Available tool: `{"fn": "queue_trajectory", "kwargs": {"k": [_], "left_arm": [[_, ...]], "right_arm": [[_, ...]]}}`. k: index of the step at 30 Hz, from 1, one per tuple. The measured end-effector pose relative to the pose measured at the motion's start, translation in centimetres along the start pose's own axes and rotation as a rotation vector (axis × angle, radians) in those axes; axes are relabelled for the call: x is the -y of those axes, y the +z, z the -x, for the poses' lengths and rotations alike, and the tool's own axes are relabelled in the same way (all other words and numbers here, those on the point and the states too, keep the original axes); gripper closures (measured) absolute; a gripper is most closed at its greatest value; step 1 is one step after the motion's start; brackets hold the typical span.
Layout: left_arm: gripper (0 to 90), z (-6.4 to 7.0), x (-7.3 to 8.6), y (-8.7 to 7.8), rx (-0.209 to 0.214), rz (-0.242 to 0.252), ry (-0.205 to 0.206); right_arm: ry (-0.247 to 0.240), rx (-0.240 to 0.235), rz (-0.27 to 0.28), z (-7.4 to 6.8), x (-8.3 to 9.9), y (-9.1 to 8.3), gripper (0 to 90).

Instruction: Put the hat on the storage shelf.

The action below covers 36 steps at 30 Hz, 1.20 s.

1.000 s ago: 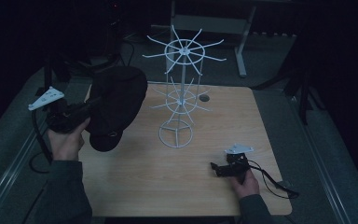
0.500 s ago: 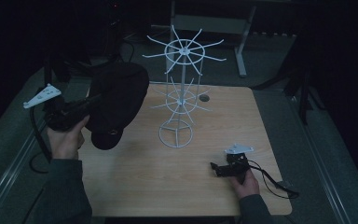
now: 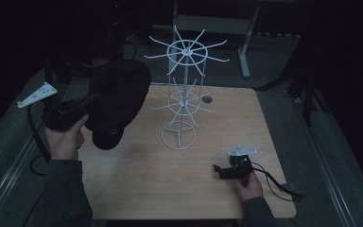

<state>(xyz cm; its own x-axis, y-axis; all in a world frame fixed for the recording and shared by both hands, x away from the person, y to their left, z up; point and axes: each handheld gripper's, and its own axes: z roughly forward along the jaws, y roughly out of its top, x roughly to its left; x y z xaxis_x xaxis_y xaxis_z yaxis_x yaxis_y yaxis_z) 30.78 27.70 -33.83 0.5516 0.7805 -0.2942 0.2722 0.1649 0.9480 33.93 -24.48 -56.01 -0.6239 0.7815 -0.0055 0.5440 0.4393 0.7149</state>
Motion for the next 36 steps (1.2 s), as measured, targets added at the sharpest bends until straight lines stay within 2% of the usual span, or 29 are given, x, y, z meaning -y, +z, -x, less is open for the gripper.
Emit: {"fn": "queue_trajectory", "kwargs": {"k": [19,25,36], "left_arm": [[84.3,-0.2,-1.1,-0.6,0.053,0.021,0.002],[84.2,-0.3,-1.4,-0.7,0.082,0.030,0.020],[84.2,-0.8,-1.6,-1.0,0.125,0.054,-0.008]], "right_arm": [[0.000,0.000,0.000,0.0,0.0,0.0,10.8],[0.000,0.000,0.000,0.0,0.0,0.0,10.9],[0.000,0.000,0.000,0.0,0.0,0.0,10.9]]}}
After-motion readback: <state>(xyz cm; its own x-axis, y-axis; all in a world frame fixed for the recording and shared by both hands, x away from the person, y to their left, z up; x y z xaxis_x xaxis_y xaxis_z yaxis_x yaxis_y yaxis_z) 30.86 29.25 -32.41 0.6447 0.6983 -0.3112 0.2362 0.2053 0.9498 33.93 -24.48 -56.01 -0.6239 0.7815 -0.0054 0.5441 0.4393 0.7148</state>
